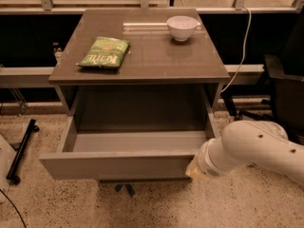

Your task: Close top drawer

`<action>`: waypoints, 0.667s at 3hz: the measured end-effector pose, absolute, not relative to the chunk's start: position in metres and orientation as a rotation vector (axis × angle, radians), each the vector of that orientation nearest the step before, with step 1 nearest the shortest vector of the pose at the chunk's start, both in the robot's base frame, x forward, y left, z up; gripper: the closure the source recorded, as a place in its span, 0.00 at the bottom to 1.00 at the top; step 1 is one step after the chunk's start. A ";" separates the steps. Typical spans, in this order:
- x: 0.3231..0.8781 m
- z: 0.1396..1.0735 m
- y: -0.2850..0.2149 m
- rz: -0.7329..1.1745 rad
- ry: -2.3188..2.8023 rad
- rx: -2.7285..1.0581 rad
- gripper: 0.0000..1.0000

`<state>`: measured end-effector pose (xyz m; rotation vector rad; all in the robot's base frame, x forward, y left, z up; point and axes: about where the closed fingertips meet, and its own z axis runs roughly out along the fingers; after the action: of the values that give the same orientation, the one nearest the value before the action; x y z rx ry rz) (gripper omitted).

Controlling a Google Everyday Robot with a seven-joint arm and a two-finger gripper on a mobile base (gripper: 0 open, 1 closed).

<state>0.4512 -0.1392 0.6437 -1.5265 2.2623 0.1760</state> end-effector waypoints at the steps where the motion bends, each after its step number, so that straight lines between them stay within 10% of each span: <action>1: 0.462 0.643 -0.133 0.163 2.231 -1.546 1.00; 2: 0.513 0.643 -0.107 0.135 2.102 -1.620 1.00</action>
Offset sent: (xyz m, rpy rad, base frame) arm 0.1345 0.0671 -0.0016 0.0188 -0.2072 0.2308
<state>0.5135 -0.1072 0.6426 -1.6201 2.1016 0.1352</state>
